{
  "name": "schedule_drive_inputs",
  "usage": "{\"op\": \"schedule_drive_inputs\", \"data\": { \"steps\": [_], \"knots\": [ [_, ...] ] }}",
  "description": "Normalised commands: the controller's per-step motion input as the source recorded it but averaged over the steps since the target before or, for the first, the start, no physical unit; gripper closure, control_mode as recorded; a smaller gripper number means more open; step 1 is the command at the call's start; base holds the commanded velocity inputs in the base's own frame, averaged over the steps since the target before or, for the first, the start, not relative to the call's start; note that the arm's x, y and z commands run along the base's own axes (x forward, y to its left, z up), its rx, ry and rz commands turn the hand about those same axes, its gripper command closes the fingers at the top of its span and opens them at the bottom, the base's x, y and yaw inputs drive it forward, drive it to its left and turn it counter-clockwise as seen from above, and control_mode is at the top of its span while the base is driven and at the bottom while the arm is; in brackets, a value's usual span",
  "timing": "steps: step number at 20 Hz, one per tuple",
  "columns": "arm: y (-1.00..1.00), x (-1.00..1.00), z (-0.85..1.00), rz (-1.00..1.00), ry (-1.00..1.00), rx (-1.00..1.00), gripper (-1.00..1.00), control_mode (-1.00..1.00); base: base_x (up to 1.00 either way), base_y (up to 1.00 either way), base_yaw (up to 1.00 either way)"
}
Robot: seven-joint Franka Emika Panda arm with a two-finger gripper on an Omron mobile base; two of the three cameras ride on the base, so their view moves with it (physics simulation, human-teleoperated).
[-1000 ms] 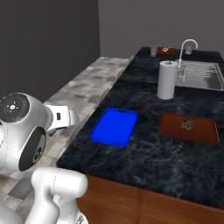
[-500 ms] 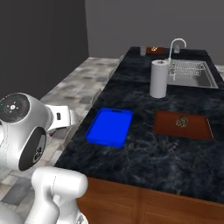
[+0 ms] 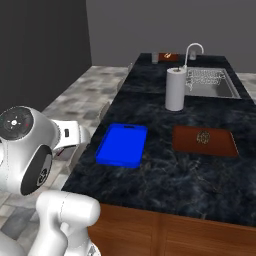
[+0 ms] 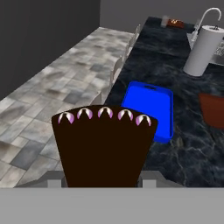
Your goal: Take the cakes from the fridge and place them on the empty tray on the dining counter.
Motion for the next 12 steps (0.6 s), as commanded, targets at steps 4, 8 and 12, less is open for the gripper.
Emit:
{"op": "schedule_drive_inputs", "data": {
  "steps": [4, 8, 12],
  "knots": [
    [0.0, 0.0, 0.0, 0.0, 0.0, 0.0, 1.0, 1.0, 0.29, 0.0, -0.02],
    [0.0, 0.2, -0.05, 0.0, 0.0, 0.0, 1.0, -1.0, 0.13, 0.0, 0.0],
    [-0.02, 0.62, -0.15, -0.04, 0.09, 0.0, 1.0, -1.0, 0.0, 0.0, 0.0]
  ]
}}
